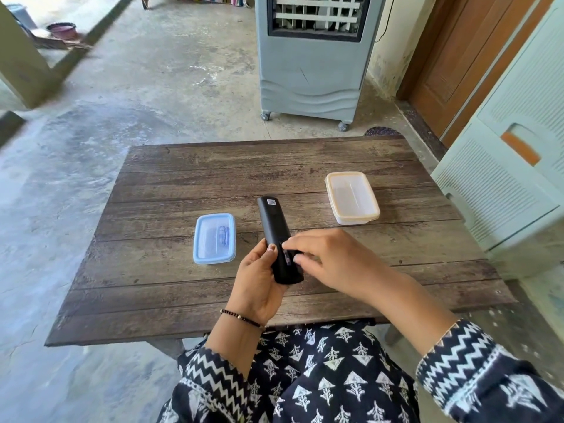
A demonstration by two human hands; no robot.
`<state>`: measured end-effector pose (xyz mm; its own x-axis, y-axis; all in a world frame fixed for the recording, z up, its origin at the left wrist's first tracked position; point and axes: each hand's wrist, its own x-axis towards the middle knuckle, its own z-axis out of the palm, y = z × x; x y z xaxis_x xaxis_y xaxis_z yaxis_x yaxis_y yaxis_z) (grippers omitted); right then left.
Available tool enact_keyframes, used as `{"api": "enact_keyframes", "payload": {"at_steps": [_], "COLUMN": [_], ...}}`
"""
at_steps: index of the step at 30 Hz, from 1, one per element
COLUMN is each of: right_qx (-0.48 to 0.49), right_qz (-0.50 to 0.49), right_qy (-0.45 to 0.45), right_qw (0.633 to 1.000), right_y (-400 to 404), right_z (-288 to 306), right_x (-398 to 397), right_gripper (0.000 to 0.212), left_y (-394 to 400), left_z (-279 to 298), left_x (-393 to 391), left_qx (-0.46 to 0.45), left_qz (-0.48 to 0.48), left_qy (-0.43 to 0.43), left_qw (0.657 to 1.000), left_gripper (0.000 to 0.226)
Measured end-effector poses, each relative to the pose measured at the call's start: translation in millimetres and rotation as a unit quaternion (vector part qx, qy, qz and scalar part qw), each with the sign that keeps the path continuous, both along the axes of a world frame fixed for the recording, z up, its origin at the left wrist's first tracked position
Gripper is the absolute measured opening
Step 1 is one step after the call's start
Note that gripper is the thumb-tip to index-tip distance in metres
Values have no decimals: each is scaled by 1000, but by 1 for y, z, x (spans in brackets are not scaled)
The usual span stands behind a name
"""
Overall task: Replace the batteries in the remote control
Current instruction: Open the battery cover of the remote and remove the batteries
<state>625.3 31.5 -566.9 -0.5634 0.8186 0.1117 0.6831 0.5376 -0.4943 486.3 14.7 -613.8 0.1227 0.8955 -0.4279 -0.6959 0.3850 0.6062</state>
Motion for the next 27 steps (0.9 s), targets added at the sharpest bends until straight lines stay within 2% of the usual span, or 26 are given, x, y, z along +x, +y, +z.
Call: {"api": "enact_keyframes", "payload": {"at_steps": [3, 6, 9, 13, 17, 21, 24, 27], "right_qx": [48, 39, -29, -73, -93, -96, -106, -95], "right_qz": [-51, -165, -293, -427, -474, -497, -492, -468], "right_qy": [33, 126, 233, 268, 242, 183, 117, 53], "right_qw": [997, 977, 927, 860, 842, 843, 856, 877], "right_y": [5, 9, 2, -11, -14, -14, -17, -20], "right_z": [-1, -7, -21, -57, -79, -85, -84, -80], "right_x": [3, 12, 29, 45, 44, 40, 39, 38], "right_gripper": [24, 21, 17, 13, 8, 17, 11, 14], "left_y": [-3, -8, -10, -10, -9, -8, -6, -6], "left_z": [0, -2, -7, -16, -16, -13, -14, -15], "left_x": [3, 9, 10, 6, 4, 5, 4, 4], "left_qx": [-10, -30, -49, -59, -54, -48, -50, -46], "left_qz": [-5, -7, 10, 29, 25, 32, 32, 28], "left_qy": [-18, -26, -33, -38, -39, -44, -41, -41], "left_qw": [1000, 999, 998, 997, 997, 997, 997, 998], "left_gripper": [28, 32, 33, 34, 33, 32, 34, 34]}}
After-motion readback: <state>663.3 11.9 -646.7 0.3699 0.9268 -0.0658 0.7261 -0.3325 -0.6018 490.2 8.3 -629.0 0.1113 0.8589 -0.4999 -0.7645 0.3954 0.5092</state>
